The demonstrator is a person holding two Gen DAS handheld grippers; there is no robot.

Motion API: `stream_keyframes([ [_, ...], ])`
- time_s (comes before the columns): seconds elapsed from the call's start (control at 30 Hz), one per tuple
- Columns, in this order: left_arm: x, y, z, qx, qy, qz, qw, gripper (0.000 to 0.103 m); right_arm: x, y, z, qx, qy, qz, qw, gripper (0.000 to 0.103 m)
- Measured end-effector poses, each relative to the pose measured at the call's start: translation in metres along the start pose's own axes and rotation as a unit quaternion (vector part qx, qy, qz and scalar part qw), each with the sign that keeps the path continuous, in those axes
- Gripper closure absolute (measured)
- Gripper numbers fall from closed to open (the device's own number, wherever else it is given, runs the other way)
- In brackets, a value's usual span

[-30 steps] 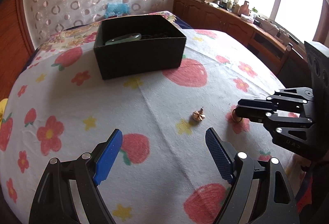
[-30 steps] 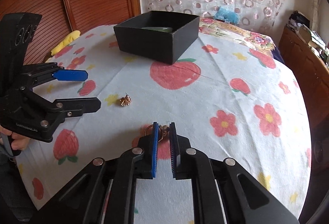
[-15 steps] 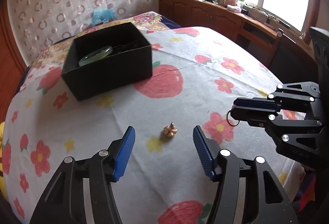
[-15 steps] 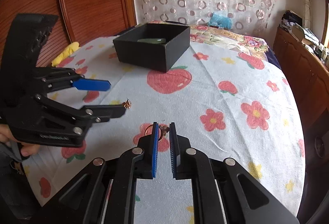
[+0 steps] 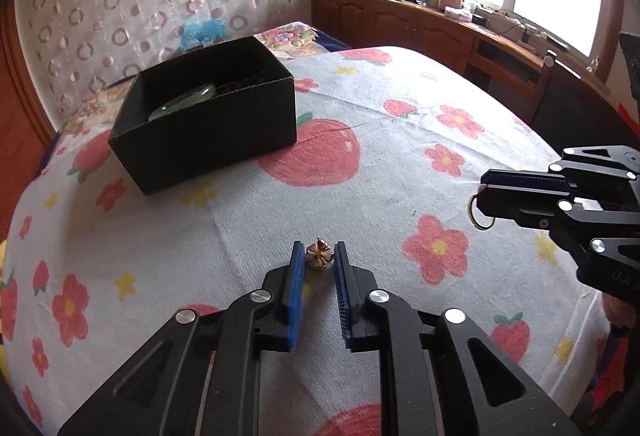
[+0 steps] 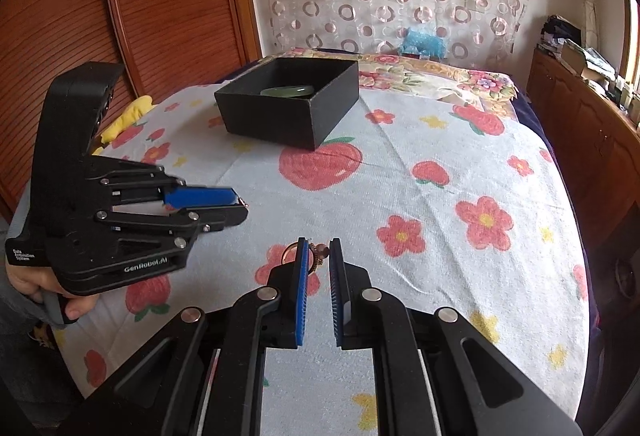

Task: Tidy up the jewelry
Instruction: 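Grasp the gold ring with the right tool while the left tool grasps the gold earring, then carry the gold earring and gold ring over the black box with both tools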

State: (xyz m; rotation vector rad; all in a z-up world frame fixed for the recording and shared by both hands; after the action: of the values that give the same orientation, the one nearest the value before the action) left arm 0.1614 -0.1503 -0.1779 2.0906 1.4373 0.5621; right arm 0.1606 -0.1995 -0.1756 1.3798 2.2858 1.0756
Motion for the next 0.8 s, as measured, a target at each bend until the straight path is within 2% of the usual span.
stream_keyframes([
  [0.37,0.017,0.008,-0.026,-0.035,0.000,-0.028,0.9990,0.089,0.005,0.028,0.005,-0.009,-0.007,-0.021,1.000,0.091],
  [0.8,0.070,0.038,-0.045,-0.069,0.021,-0.062,0.9955,0.089,0.013,0.103,0.033,-0.025,0.001,-0.050,0.998,0.091],
])
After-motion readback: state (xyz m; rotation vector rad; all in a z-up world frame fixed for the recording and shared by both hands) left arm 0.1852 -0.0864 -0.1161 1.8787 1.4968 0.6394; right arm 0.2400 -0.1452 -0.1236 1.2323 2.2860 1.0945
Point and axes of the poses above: each gripper's, at about its wrist camera, not at the fingertips, and z roughly the way its jaws point, x to its left, y to its top, the point moved 10 cm from there along z, roughly the way its jaws point, and after that the axes turned 4 degrees about y, right-handed, at the moved point
